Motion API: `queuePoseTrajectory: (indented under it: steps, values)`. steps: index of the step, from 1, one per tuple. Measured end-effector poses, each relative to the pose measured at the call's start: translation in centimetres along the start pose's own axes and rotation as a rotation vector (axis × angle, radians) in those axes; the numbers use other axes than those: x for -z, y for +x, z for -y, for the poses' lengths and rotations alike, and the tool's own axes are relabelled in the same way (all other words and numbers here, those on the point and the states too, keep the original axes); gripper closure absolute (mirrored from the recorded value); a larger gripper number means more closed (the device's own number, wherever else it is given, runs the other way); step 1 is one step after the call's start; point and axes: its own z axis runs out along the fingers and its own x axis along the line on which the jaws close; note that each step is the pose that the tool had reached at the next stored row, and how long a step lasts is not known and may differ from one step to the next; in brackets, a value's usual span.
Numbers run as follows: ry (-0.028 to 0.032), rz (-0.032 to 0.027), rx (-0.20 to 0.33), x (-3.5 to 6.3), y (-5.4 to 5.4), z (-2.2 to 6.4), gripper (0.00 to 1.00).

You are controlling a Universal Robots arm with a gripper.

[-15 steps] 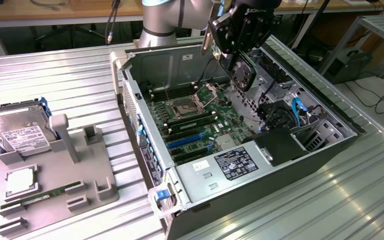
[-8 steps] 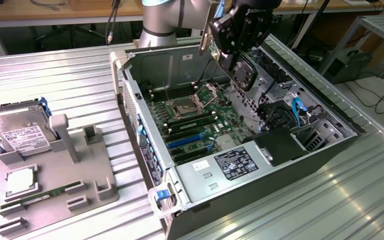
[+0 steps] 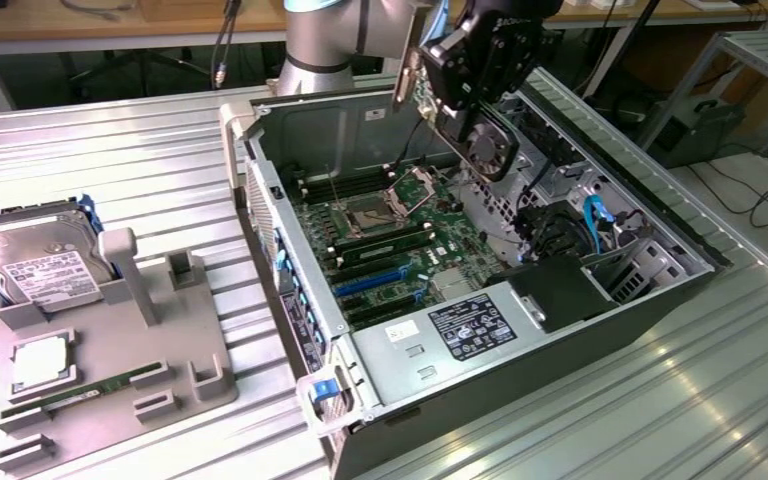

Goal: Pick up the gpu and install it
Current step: 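Insert the gpu into the slot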

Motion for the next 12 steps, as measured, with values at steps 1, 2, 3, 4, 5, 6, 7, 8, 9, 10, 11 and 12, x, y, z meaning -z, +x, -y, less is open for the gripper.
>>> queuePoseTrajectory:
  steps: [1, 2, 3, 4, 5, 6, 7, 8, 9, 10, 11, 12]
  values:
    - [-0.0002, -0.0002, 0.010, 0.00, 0.00, 0.00, 0.73]
    - [-0.0006, -0.0007, 0.032, 0.00, 0.00, 0.00, 0.73]
    - [-0.0010, -0.0010, 0.048, 0.00, 0.00, 0.00, 0.73]
    - [-0.0012, -0.0011, 0.057, 0.00, 0.00, 0.00, 0.73]
    - [-0.0014, -0.0013, 0.067, 0.00, 0.00, 0.00, 0.73]
    - [-0.0017, -0.0016, 0.081, 0.00, 0.00, 0.00, 0.73]
    - [-0.0019, -0.0018, 0.091, 0.00, 0.00, 0.00, 0.73]
    - [-0.0021, -0.0019, 0.098, 0.00, 0.00, 0.00, 0.73]
    - [-0.0022, -0.0021, 0.105, 0.00, 0.00, 0.00, 0.73]
    - [-0.0023, -0.0022, 0.111, 0.00, 0.00, 0.00, 0.73]
    - [-0.0025, -0.0023, 0.118, 0.00, 0.00, 0.00, 0.73]
    - [-0.0026, -0.0024, 0.125, 0.00, 0.00, 0.00, 0.73]
